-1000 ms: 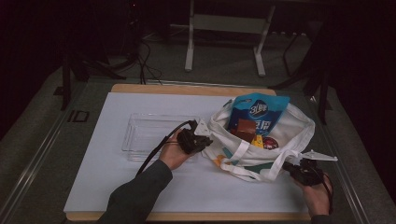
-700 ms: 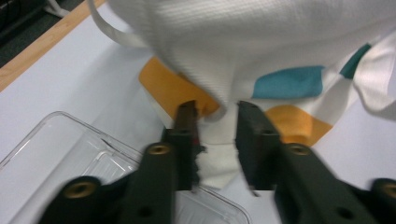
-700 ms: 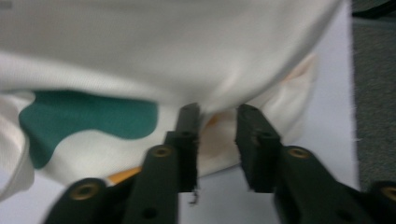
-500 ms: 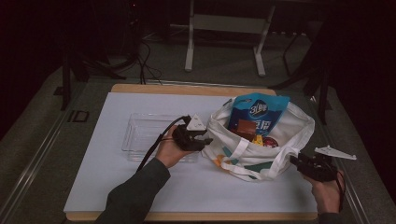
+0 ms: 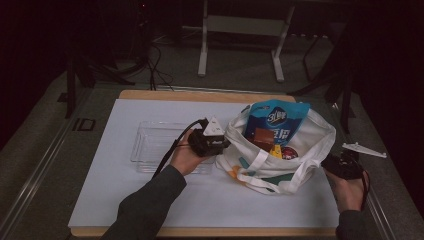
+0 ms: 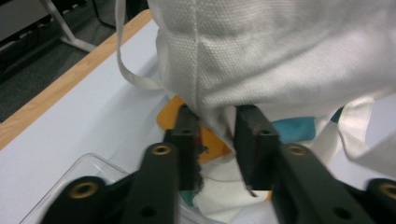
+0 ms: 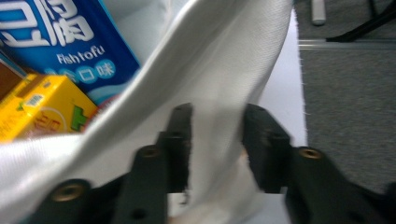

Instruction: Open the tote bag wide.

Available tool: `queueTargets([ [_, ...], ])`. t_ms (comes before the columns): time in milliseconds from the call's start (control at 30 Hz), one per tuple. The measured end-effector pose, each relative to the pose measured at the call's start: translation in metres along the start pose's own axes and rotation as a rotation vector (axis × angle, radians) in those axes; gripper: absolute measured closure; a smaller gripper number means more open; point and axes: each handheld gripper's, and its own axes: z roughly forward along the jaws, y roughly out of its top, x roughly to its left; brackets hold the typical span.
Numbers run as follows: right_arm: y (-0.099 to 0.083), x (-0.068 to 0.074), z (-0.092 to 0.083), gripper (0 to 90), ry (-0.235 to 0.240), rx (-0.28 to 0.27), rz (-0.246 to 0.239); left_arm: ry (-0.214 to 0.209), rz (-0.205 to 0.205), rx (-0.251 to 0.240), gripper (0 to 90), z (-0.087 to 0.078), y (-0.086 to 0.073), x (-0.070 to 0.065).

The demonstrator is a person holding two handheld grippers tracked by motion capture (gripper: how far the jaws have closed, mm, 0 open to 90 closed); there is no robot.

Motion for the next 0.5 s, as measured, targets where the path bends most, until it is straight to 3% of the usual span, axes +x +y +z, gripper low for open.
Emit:
queueTargets([
  [33, 0.0, 0.002, 0.004, 78.3, -0.011, 0.011, -0.008, -0.006, 0.019, 0.021, 79.7, 0.003, -0.001, -0.003],
  [100, -0.002, 0.005, 0.007, 85.2, -0.014, 0.017, -0.015, -0.006, 0.044, 0.043, 82.7, 0.005, -0.003, -0.007],
  [267, -0.01, 0.008, 0.007, 88.2, -0.039, 0.041, -0.047, -0.008, 0.044, 0.091, 85.3, 0.01, -0.009, -0.009],
  [367, -0.013, 0.007, 0.009, 88.3, -0.045, 0.056, -0.049, 0.009, 0.059, 0.197, 85.2, 0.023, -0.018, -0.011],
  [400, -0.013, 0.007, 0.01, 88.4, -0.047, 0.063, -0.051, 0.027, 0.081, 0.222, 85.0, 0.026, -0.02, -0.013],
  [500, -0.018, 0.007, 0.014, 88.6, -0.049, 0.093, -0.048, 0.04, 0.106, 0.254, 84.8, 0.034, -0.023, -0.018],
])
